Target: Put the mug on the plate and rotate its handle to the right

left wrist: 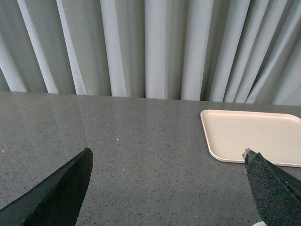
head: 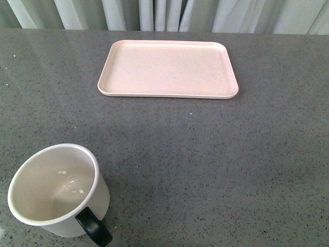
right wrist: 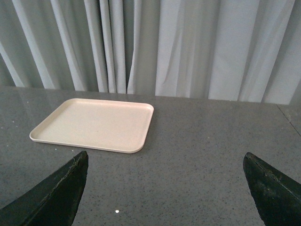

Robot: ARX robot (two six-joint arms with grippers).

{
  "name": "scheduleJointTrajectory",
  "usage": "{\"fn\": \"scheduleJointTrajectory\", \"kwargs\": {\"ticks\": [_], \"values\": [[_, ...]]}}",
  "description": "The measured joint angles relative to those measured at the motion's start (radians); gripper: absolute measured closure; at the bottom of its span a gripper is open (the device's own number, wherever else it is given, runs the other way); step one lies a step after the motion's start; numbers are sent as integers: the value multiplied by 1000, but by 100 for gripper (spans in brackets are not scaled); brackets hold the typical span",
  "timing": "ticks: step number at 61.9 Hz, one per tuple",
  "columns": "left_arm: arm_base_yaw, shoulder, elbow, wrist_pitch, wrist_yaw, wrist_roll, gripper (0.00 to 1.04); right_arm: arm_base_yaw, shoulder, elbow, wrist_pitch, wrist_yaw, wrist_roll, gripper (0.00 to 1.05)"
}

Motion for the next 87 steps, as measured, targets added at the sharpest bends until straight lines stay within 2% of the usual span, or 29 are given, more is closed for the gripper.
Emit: {"fn": "scheduleJointTrajectory", "kwargs": {"ticks": [32, 36, 39, 48, 59, 87], "values": [[0, 5, 3, -7, -4, -6, 9, 0, 0, 0, 0, 0, 0, 9], [-9, 151, 114, -251, -13, -84, 9, 0, 0, 0, 0, 1, 0, 9], [-8, 282, 188, -317, 13, -101, 9, 0, 0, 0, 0, -1, 0, 9], [-8, 620, 354, -221, 127, -61, 9, 0, 0, 0, 0, 0, 0, 9], [-9, 909, 456, -229, 229, 58, 9, 0, 0, 0, 0, 0, 0, 9], [-125, 1118, 468, -188, 217, 105, 9, 0, 0, 0, 0, 0, 0, 9]]}}
